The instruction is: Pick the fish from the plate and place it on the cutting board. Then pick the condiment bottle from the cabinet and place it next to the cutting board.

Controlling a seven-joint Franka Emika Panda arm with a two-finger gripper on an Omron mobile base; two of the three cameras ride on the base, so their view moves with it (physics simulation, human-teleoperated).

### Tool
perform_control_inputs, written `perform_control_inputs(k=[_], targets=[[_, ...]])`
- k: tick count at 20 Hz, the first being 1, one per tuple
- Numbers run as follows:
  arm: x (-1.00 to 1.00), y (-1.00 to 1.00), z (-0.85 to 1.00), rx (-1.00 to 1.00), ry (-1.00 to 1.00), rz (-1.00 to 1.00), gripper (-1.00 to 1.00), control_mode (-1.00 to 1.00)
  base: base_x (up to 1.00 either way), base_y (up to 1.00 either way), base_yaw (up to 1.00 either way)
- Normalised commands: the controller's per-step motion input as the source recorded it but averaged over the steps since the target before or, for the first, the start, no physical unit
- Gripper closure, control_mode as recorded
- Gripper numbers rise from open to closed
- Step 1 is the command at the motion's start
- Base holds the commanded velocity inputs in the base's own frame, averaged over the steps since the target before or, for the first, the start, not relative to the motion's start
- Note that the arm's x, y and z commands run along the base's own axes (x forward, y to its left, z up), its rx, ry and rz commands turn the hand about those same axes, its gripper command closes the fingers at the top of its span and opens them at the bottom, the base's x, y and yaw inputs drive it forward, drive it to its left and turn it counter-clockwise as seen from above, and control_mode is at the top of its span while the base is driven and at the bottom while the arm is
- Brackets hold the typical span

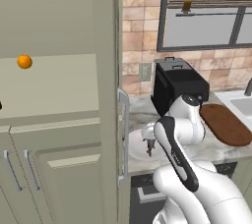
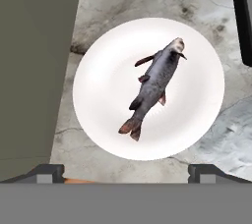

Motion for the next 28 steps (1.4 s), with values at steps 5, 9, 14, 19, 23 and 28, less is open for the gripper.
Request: perform_control_inputs(k=[5,9,14,19,23,28], targets=[[0.04,0.00,-0.25,0.01,-0.07,-0.02,-1.00,-1.00,0.00,0.00,0.00],[0.01,0.00,-0.41,0.00,-0.06,-0.02,-1.00,-1.00,0.00,0.00,0.00],[0.00,0.00,-0.57,0.00,-0.05,-0.03,-1.00,-1.00,0.00,0.00,0.00],[0.00,0.00,-0.70,0.00,-0.03,-0.04,-1.00,-1.00,0.00,0.00,0.00],[0.00,-0.04,-0.71,0.00,-0.02,-0.04,-1.00,-1.00,0.00,0.00,0.00],[0.00,-0.10,-0.68,0.00,-0.02,-0.04,-1.00,-1.00,0.00,0.00,0.00]])
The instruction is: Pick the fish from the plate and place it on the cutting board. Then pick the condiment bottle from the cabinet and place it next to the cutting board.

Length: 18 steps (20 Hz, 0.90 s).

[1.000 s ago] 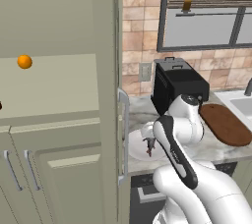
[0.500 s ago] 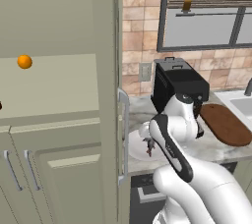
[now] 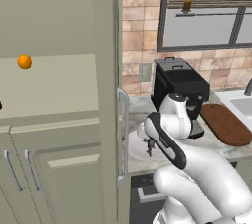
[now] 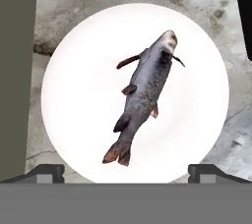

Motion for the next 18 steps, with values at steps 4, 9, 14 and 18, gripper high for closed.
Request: perform_control_inputs(k=[4,9,14,18], targets=[[0.00,-0.15,-0.61,0.00,-0.04,-0.03,-1.00,-1.00,0.00,0.00,0.00],[0.00,-0.06,-0.54,0.00,-0.04,-0.03,-1.00,-1.00,0.00,0.00,0.00],[0.00,0.00,-0.58,0.00,-0.06,-0.02,-1.00,-1.00,0.00,0.00,0.00],[0.00,0.00,-0.56,0.00,-0.08,-0.01,-1.00,-1.00,0.00,0.00,0.00]])
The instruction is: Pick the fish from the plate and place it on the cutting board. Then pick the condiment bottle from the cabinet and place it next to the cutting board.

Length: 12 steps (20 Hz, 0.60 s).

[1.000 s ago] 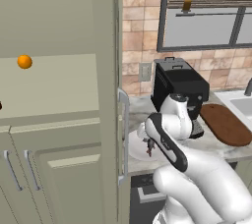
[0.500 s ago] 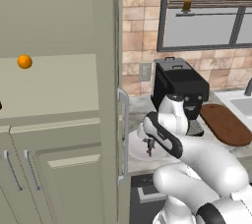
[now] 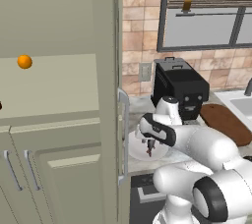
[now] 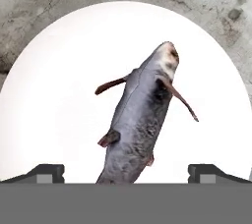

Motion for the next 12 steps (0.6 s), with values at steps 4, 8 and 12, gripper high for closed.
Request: perform_control_inputs(k=[4,8,12], targets=[[0.00,0.00,-0.53,0.00,-0.12,0.00,-1.00,-1.00,0.00,0.00,0.00],[-0.02,0.01,-0.46,0.00,-0.12,0.00,-1.00,-1.00,0.00,0.00,0.00],[-0.11,0.05,-0.48,0.00,-0.12,0.00,1.00,-1.00,0.00,0.00,0.00]])
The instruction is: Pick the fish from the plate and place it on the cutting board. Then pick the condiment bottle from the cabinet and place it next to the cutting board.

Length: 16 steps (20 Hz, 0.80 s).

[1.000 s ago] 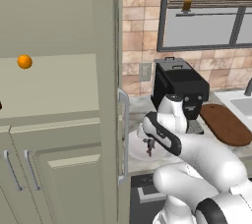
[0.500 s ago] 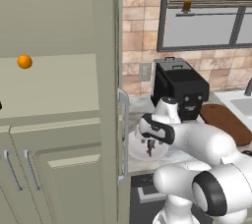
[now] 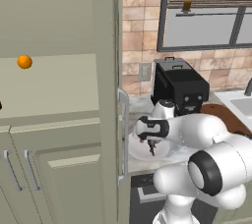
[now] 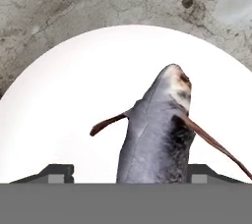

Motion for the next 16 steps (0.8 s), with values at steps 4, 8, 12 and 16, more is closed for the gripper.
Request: perform_control_inputs(k=[4,8,12,16], targets=[[-0.21,0.02,-0.37,0.00,-0.11,0.00,1.00,-1.00,0.00,0.00,0.00],[-0.27,0.00,-0.09,0.00,-0.08,0.00,1.00,-1.00,0.00,0.00,0.00],[-0.28,-0.04,0.05,0.00,-0.09,-0.02,1.00,-1.00,0.00,0.00,0.00],[-0.36,-0.26,0.30,0.00,-0.13,-0.01,1.00,-1.00,0.00,0.00,0.00]])
